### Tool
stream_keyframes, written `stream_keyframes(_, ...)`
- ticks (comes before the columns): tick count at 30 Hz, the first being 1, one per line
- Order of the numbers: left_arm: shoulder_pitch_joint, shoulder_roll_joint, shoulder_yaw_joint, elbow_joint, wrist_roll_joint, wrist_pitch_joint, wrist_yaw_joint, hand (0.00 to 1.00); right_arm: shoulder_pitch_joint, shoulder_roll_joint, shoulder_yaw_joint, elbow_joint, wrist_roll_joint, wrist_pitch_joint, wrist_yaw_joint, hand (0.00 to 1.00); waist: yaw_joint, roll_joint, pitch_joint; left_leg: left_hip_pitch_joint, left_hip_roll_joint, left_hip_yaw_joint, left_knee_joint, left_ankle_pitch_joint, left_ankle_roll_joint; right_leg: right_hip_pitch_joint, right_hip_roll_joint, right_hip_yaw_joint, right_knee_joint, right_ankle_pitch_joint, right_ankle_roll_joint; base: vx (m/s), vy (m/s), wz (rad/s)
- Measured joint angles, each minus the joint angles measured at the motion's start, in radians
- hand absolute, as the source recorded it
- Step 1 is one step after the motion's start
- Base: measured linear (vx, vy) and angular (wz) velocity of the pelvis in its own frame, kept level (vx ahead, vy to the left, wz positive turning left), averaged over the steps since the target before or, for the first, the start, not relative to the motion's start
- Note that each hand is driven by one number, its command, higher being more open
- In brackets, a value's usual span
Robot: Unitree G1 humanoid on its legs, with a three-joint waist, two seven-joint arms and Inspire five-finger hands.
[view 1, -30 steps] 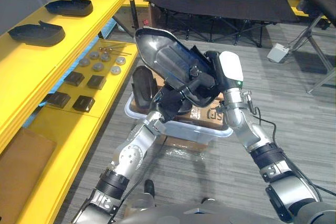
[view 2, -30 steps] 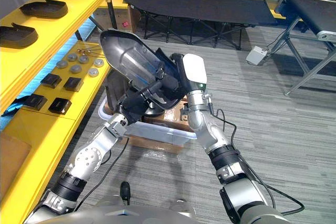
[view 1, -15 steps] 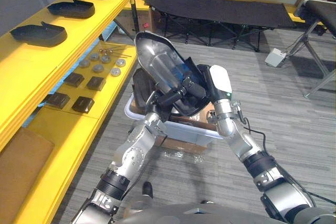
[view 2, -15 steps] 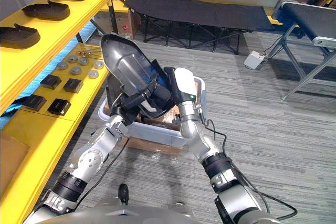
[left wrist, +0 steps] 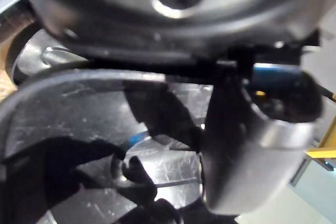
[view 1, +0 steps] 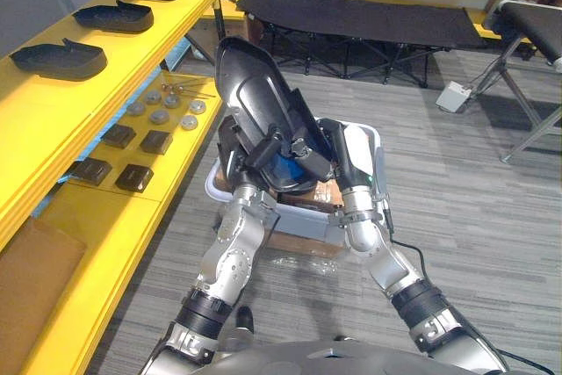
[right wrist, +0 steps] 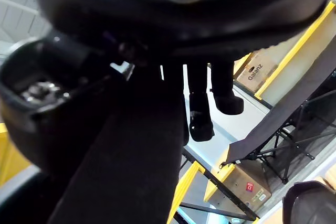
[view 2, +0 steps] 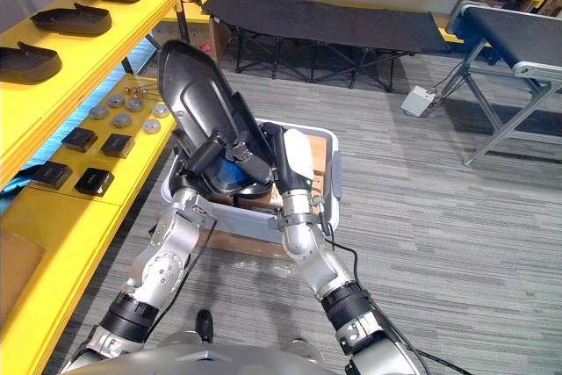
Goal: Walk over and take three plastic housings, then place them on the shelf
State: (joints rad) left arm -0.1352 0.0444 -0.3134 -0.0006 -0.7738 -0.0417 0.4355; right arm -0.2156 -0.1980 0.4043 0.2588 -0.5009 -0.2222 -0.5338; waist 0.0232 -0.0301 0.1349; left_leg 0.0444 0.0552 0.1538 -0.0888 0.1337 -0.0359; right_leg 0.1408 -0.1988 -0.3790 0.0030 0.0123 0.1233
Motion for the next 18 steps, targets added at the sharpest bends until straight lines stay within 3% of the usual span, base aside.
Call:
stream_keyframes(1,0.004,-0.001,0.000,0.000,0.001,0.000,0.000,0.00,0.004,0.001,0.000,0.000,0.000,-0.001,0.000,0.00,0.000,-0.001,-0.001,0.000,0.000,0.000,0.000,0.000,0.000,0.000,0.000,0.000,0.000,0.000,0.000,0.00,0.000,0.00)
stream_keyframes(2,0.016,-0.006,0.000,-0.003,0.008,0.000,0.001,0.00,0.013,0.004,0.002,0.000,0.000,-0.001,0.001,1.00,-0.002,-0.003,-0.003,0.000,0.000,0.002,0.000,0.000,0.000,-0.001,0.000,0.001,0.000,0.000,0.000,0.00,0.000,0.00)
stream_keyframes(9,0.030,-0.020,-0.001,-0.009,0.112,-0.011,0.053,0.00,0.066,0.007,0.036,0.000,0.017,-0.018,-0.026,1.00,-0.001,-0.013,-0.013,0.001,0.000,0.004,0.000,0.000,-0.001,-0.001,0.000,0.003,0.000,-0.001,-0.001,0.00,0.000,0.00)
stream_keyframes(13,0.030,-0.058,0.038,-0.042,0.339,-0.053,0.127,0.00,0.109,0.025,0.061,-0.017,0.078,-0.075,-0.035,1.00,-0.002,-0.013,-0.013,0.003,0.002,0.006,0.000,0.000,-0.001,-0.002,0.000,0.006,0.003,-0.002,-0.003,0.00,0.000,-0.02)
stream_keyframes(18,0.030,-0.057,0.083,-0.130,0.619,-0.108,0.181,0.00,0.148,0.037,0.045,-0.183,0.205,-0.146,-0.014,1.00,-0.003,-0.013,-0.014,0.009,0.003,0.017,0.000,-0.001,-0.002,-0.005,0.000,0.020,0.003,-0.002,-0.003,0.00,0.005,-0.06)
